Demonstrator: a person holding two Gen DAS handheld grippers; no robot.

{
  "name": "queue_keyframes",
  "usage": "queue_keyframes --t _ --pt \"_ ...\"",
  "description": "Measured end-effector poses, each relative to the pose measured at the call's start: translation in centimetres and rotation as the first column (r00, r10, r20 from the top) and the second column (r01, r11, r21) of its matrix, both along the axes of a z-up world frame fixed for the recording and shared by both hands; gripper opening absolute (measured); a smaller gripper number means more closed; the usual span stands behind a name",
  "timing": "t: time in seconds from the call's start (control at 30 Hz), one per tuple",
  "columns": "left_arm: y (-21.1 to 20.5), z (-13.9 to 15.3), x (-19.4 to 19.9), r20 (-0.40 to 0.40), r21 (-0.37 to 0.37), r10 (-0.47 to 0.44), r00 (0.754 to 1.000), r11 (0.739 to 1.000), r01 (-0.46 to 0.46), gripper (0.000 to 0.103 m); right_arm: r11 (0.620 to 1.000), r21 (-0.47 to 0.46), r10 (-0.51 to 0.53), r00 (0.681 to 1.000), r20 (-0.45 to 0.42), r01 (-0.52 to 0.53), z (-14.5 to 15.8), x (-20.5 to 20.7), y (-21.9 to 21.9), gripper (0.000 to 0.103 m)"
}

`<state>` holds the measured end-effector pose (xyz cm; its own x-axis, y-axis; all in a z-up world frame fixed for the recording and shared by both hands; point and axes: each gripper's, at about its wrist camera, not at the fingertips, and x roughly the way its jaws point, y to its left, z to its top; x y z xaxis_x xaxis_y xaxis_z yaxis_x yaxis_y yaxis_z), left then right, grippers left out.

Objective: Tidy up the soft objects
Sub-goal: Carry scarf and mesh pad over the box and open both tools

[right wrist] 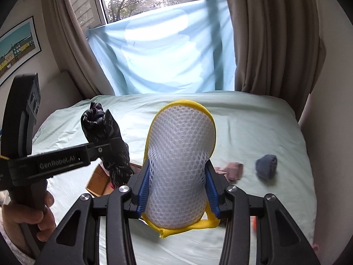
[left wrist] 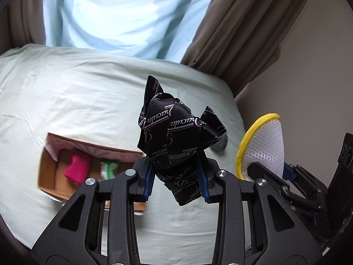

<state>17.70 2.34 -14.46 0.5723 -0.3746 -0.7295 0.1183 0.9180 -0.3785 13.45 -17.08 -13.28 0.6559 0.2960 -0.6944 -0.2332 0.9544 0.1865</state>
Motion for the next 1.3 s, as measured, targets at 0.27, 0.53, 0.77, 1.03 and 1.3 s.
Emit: queue_keyframes --t 0.27,0.53,0.77,1.03,1.3 --pt "10.7 -1.7 0.6 -0.034 0.056 -0.015 0.999 0.998 0.017 0.03 1.0 -0.005 -0.031 0.998 -0.051 0.031 -1.8 1.7 9.5 0.041" --pt "18.3 -8.1 2.7 -0.152 0.122 -0.029 0.988 0.991 0.048 0.03 0.997 -0.007 -0.074 0.978 -0.195 0.074 -7.3 4.7 16.1 0.041" --pt "20.1 -15.0 3.7 -0.257 0.216 -0.075 0.964 0.967 0.133 0.03 0.988 0.033 -0.129 0.914 -0.385 0.153 -14.1 7.4 17.6 0.041" --pt "16.8 -21.0 4.7 -0.324 0.34 -0.192 0.926 0.89 0.304 0.03 0.959 0.076 -0.179 0.789 -0.587 0.274 -21.5 9.7 16.5 0.041" --pt "14.2 -25.0 5.5 -0.386 0.361 -0.248 0.889 0.845 0.393 0.03 0.951 0.063 -0.187 0.728 -0.659 0.302 -25.8 10.7 15.6 0.043"
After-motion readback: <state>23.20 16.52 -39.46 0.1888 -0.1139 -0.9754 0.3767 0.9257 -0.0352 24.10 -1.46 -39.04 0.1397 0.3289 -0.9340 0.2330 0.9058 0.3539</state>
